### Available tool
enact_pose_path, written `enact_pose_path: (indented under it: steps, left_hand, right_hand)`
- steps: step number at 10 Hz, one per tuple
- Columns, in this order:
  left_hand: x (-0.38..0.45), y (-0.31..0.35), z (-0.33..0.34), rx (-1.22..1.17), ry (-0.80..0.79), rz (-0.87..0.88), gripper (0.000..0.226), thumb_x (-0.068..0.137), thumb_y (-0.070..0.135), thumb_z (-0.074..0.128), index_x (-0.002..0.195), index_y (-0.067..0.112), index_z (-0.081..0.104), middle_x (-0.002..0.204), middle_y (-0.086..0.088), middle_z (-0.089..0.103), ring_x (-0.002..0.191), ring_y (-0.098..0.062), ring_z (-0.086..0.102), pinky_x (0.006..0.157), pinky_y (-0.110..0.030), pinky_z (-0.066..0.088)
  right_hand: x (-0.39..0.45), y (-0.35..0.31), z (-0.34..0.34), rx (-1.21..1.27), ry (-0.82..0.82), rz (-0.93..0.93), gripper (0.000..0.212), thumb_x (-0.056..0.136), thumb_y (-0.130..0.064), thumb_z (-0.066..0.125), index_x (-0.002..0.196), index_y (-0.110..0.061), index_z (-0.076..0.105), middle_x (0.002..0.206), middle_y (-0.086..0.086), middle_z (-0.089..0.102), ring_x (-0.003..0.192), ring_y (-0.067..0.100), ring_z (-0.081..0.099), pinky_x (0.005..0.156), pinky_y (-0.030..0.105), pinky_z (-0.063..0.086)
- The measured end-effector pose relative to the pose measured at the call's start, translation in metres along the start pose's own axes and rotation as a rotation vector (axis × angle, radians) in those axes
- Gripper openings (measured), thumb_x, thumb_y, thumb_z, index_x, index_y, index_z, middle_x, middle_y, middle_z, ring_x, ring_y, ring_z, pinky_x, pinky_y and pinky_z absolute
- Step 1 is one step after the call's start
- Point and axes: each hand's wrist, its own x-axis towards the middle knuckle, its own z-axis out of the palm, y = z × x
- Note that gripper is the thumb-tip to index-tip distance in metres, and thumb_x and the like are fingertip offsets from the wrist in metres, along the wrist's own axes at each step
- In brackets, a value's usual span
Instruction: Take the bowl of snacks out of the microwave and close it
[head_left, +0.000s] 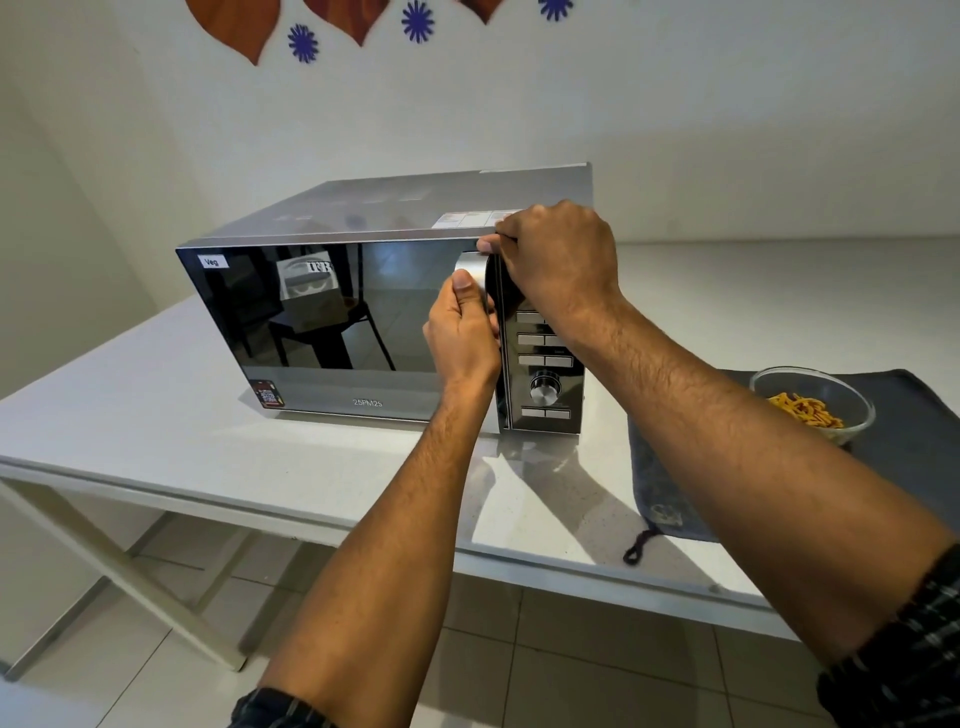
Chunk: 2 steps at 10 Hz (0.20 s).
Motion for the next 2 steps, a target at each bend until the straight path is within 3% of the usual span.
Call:
enact_pose_path:
  steps: [1,2]
  left_hand:
    - [-0.001,0.003,0.002,0.04,0.007,0.008,0.043,0.106,0.045,0.031,0.077,0.022,0.053,0.06,0.003,0.056,0.05,-0.011,0.053,0.054,-0.035,0.053]
    - [-0.018,-0.001,0.004,0.188,0.14,0.184,0.031,0.104,0.038,0.038,0.111,0.012,0.054,0.103,-0.008,0.057,0.091,-0.02,0.058,0.086,-0.04,0.053]
  right_hand:
    - [0.0,0.004,-0.001,0.032,0.031,-0.01,0.045,0.098,-0.054,0.049,0.108,-0.02,0.076,0.097,0.005,0.078,0.093,0.028,0.073,0.076,0.034,0.054]
    - [-0.022,0.016,0.011,0.184,0.098,-0.148,0.043,0.102,-0.039,0.051,0.134,-0.013,0.063,0.134,0.009,0.067,0.127,0.028,0.061,0.105,0.04,0.047]
